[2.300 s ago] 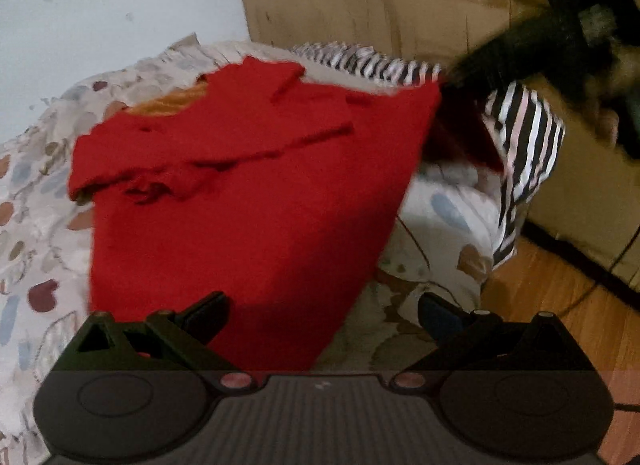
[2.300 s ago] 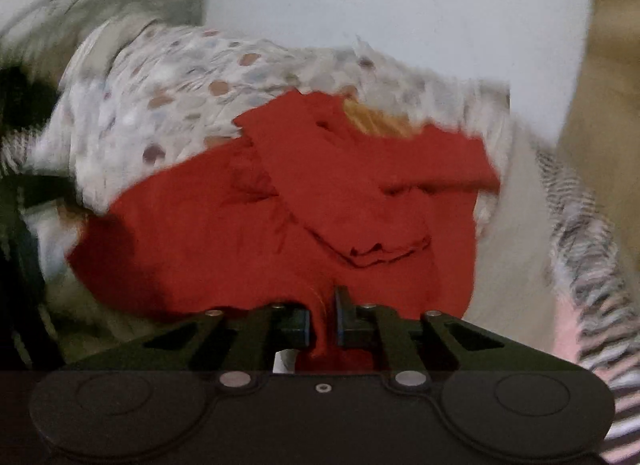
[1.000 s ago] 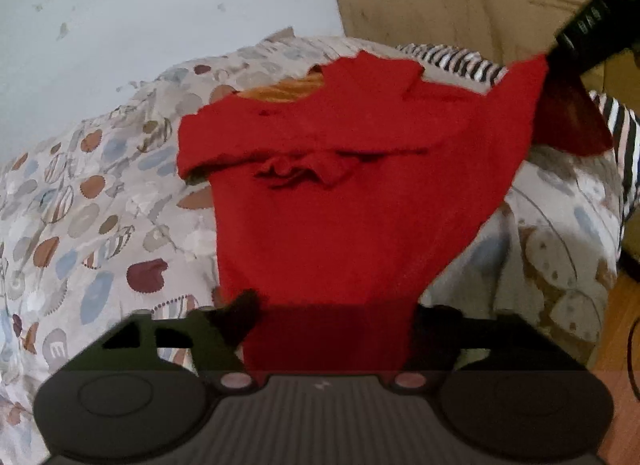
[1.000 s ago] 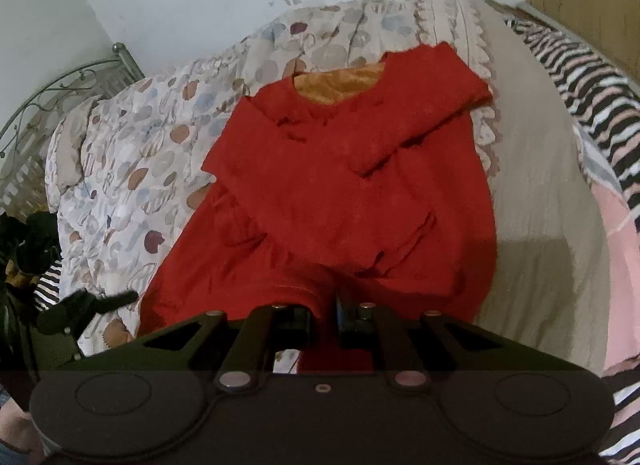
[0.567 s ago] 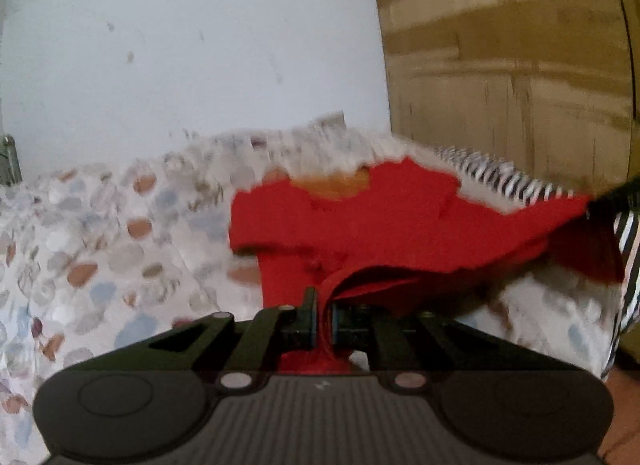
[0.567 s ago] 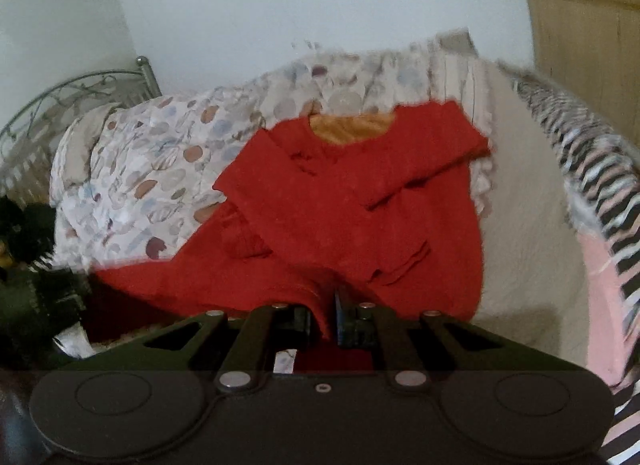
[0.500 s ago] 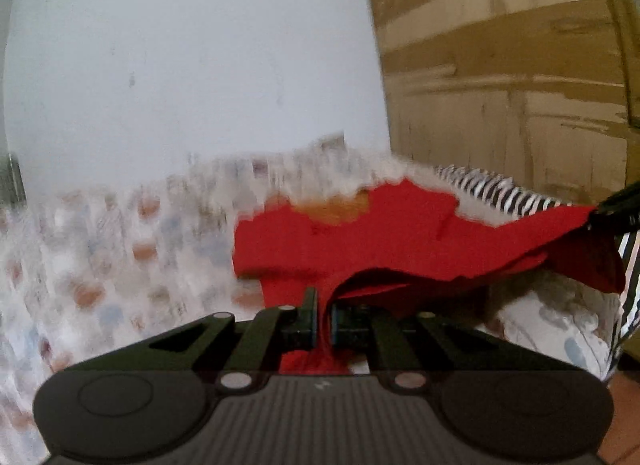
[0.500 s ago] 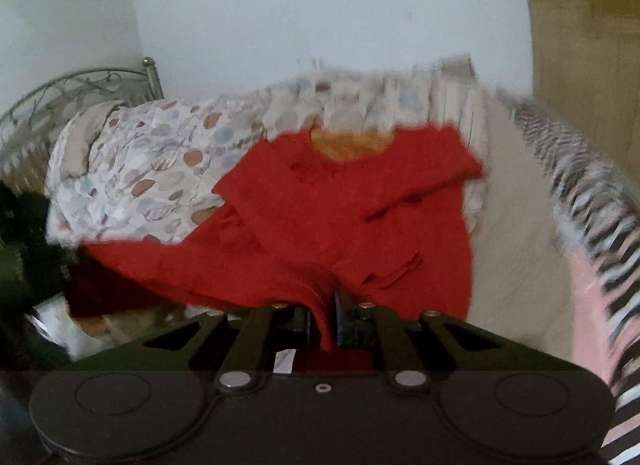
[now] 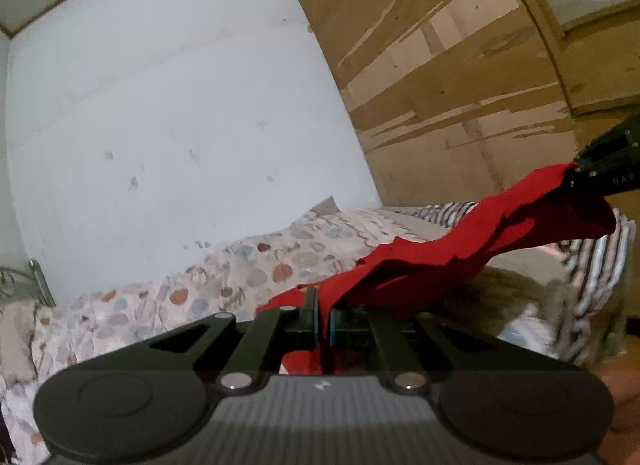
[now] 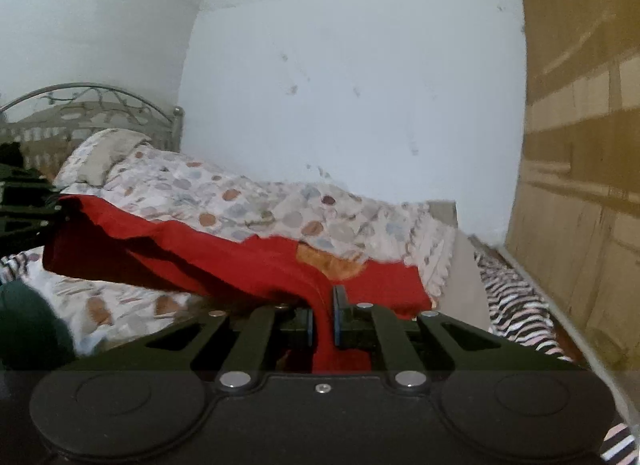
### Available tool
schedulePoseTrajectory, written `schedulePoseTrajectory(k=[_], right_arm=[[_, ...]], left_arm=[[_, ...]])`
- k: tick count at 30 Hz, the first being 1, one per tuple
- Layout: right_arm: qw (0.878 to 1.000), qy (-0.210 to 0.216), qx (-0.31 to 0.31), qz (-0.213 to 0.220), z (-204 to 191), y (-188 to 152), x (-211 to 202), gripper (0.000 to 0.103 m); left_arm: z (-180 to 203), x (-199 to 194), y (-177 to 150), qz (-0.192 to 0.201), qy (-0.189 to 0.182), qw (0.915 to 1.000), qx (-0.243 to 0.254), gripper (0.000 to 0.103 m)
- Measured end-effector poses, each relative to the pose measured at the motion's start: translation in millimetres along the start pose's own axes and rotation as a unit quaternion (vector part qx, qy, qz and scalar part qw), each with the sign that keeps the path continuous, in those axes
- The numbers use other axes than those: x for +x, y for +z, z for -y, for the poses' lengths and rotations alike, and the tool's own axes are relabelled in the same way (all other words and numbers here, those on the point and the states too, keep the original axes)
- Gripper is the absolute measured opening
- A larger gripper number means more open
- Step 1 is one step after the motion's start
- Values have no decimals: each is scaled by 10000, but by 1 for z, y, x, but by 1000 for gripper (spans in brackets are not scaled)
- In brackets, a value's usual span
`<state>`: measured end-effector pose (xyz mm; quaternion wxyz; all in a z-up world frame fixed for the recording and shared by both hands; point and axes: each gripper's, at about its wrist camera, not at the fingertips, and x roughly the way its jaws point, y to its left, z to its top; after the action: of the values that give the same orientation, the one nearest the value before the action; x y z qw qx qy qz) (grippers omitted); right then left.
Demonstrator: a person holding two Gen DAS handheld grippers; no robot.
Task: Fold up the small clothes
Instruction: 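Lift the hem with both grippers and fold it over toward the collar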
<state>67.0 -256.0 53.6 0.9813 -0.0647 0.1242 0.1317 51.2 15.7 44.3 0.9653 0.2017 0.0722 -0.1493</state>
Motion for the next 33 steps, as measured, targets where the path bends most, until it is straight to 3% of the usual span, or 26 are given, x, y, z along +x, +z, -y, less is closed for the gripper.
schedulePoseTrajectory(k=[4, 8, 17, 23, 25, 29, 33], right_arm=[[9999, 97, 67, -56, -11, -5, -46, 8], [9999, 35, -48, -96, -18, -8, -69, 8], [9999, 112, -65, -59, -18, -13, -65, 8], [9997, 163, -179, -11, -20, -7, -62, 8], [9998, 155, -130, -13, -18, -6, -59, 8], [9999, 104, -83, -50, -14, -5, -53, 8], [9999, 71, -131, -75, -12, -3, -47, 8]], left_arm=[[8, -45, 8, -11, -96, 9999, 67, 4], [13, -58, 9, -281, -327, 9990, 89, 4], [26, -46, -23, -995, -383, 9938, 325, 5], [37, -48, -42, -1231, -409, 9904, 472, 6], [40, -43, -48, -1432, -454, 9872, 533, 12], [40, -30, -62, -1778, -593, 9814, 406, 13], [26, -30, -57, -1541, -515, 9867, 22, 6]])
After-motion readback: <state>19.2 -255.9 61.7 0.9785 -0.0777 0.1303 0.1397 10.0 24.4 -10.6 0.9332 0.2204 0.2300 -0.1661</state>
